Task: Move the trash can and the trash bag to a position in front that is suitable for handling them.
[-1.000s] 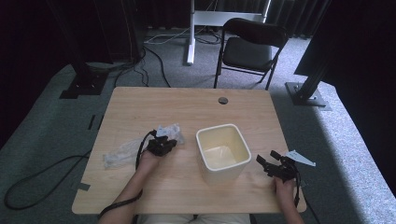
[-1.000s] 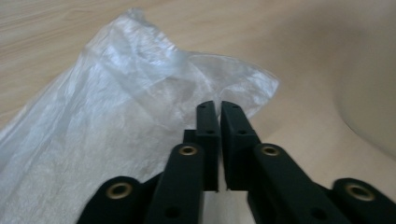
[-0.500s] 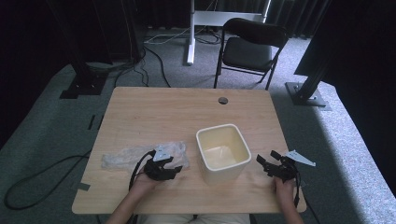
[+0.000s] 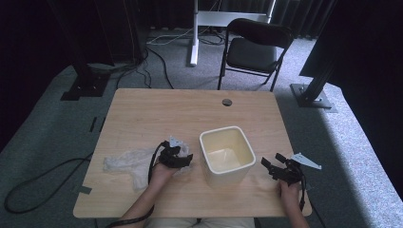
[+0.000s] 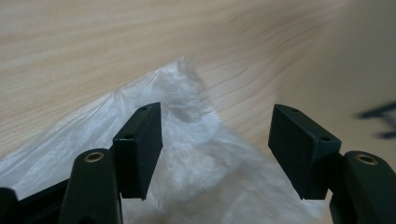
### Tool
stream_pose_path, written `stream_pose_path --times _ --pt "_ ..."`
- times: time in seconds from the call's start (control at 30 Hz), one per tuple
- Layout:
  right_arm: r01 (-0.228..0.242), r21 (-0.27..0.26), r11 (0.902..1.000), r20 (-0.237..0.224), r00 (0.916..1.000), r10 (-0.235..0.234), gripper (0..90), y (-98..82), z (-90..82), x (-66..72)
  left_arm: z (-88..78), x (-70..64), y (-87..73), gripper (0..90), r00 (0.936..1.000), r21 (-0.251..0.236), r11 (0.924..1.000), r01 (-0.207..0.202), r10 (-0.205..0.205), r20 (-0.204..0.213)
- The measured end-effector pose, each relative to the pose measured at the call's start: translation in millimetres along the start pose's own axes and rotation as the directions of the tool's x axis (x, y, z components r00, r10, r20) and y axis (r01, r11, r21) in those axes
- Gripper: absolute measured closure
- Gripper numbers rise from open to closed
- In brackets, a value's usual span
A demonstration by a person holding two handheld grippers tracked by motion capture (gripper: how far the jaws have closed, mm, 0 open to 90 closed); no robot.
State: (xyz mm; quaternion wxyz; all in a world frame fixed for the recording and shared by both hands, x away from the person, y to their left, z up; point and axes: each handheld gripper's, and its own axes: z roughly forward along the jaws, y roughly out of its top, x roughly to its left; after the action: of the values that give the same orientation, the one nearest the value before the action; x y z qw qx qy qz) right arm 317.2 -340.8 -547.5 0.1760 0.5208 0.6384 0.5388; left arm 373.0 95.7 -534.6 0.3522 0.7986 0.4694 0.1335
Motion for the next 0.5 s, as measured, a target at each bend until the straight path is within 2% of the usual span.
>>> stream_pose_path --times 0.03,0.13,0.2,0.33,0.4,0.5 --pt "0.000 -0.001 1.0000 -0.001 1.0000 0.000 12.8 -0.1 -0.1 0.0 2.5 -0.3 -1.5 35.8 1.0000 -0.012 0.9999 -0.005 0.005 -0.008" --pt "0.001 -0.001 1.0000 -0.004 1.0000 -0.001 12.8 -0.2 -0.3 -0.2 3.2 -2.5 -1.3 36.6 0.9979 -0.001 0.9987 -0.052 0.052 -0.040" --pt "0.001 0.001 1.0000 -0.005 1.0000 -0.001 12.8 0.0 0.1 -0.1 2.4 -3.6 -3.4 45.3 0.9925 -0.004 0.9949 -0.101 0.100 -0.070" --pt "0.002 0.000 1.0000 -0.004 1.0000 -0.002 12.8 -0.1 -0.2 0.0 0.0 2.4 -7.3 64.1 0.9906 -0.034 0.9904 -0.134 0.133 -0.031" --pt "0.002 0.001 1.0000 -0.004 1.0000 -0.002 12.8 -0.1 0.0 0.1 -0.5 6.9 -8.4 72.5 0.9873 -0.044 0.9863 -0.159 0.159 -0.006" --pt "0.003 0.001 1.0000 -0.001 1.0000 -0.003 12.8 -0.1 0.0 0.2 -0.3 16.3 -5.1 81.3 0.9750 -0.035 0.9763 -0.214 0.215 0.055"
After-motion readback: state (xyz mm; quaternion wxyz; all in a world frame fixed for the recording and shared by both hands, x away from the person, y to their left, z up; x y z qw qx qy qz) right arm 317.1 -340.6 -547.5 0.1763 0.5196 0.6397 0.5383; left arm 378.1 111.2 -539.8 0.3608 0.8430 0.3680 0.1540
